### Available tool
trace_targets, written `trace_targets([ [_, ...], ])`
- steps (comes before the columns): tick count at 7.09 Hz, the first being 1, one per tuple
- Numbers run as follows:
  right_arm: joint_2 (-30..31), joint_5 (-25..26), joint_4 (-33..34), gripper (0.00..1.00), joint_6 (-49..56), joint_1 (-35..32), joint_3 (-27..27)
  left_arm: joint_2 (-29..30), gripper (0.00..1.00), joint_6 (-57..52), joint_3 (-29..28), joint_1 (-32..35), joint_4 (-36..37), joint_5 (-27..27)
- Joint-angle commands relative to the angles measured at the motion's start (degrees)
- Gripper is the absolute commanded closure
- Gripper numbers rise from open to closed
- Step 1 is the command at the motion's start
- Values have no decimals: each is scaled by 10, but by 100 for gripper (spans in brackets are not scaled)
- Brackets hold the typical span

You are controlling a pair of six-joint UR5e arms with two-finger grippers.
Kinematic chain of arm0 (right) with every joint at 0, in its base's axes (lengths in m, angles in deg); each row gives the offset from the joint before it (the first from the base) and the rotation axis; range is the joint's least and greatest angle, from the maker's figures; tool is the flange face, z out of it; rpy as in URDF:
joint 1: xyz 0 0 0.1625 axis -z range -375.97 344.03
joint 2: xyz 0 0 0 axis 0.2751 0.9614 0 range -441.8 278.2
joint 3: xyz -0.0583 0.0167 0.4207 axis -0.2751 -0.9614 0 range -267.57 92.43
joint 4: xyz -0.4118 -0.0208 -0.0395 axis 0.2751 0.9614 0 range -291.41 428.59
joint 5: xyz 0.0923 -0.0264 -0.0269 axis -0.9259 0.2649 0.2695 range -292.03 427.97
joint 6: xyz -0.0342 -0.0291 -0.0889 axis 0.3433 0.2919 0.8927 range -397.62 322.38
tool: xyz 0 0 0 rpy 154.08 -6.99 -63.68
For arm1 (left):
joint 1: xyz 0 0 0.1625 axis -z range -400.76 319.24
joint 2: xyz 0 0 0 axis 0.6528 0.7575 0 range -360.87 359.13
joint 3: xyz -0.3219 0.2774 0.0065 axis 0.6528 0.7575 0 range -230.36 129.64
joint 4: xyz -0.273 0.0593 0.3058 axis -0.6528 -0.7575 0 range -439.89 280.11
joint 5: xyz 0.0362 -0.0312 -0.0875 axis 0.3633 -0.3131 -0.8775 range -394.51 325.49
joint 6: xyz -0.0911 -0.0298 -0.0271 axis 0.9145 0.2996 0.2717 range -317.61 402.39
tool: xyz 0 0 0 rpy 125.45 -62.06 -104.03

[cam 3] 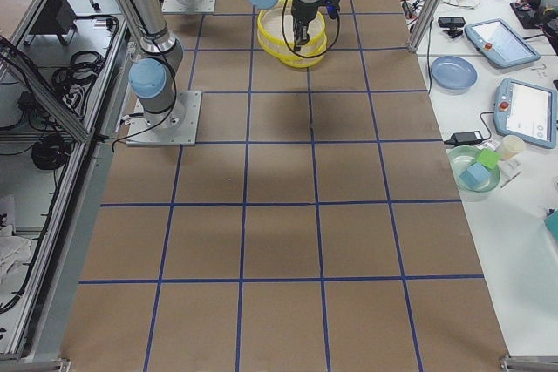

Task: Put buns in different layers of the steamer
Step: 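Carry the white bun into the lower steamer tier and release it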

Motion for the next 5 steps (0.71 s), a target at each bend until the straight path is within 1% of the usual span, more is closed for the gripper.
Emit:
trace_targets([
  [1, 0, -2, 0, 100, 0, 0, 0, 10, 11, 31, 9, 17, 24, -1],
  [2, 1, -4, 0, 100, 0, 0, 0, 1, 0, 31, 5, 17, 21, 1],
  [4, 0, -3, 5, 100, -4, -3, 2, -6, 0, 25, -2, 14, 17, 4],
  [5, -3, -5, 10, 100, -10, -13, 3, -13, 0, 13, -13, 1, 11, 80],
])
